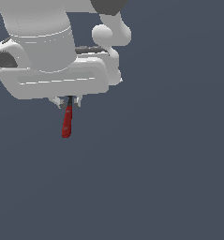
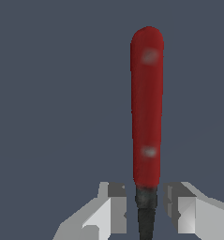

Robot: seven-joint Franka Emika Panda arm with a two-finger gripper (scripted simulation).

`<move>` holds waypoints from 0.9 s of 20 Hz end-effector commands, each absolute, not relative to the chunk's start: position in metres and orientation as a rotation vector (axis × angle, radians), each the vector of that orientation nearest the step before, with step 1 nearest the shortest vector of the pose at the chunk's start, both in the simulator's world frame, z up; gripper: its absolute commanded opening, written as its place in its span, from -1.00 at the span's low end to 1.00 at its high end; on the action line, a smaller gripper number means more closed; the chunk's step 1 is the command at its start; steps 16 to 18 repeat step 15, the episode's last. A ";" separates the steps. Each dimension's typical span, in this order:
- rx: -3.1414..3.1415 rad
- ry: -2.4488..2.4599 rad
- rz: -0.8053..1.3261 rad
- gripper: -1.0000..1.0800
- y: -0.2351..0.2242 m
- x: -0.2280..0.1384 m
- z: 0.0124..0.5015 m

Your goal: Pick up the object and move it to a goal position.

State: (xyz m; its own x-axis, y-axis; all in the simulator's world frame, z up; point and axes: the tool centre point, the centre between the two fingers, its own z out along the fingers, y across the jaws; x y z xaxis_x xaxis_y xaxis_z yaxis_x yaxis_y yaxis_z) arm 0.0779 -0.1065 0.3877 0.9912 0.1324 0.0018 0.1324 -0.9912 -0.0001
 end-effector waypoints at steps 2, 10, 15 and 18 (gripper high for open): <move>-3.134 -0.209 0.000 -1.00 -0.112 0.078 0.406; -3.134 -0.209 0.000 -1.00 -0.117 0.080 0.426; -3.134 -0.209 0.000 -1.00 -0.118 0.080 0.429; -3.134 -0.209 0.000 -1.00 -0.118 0.080 0.429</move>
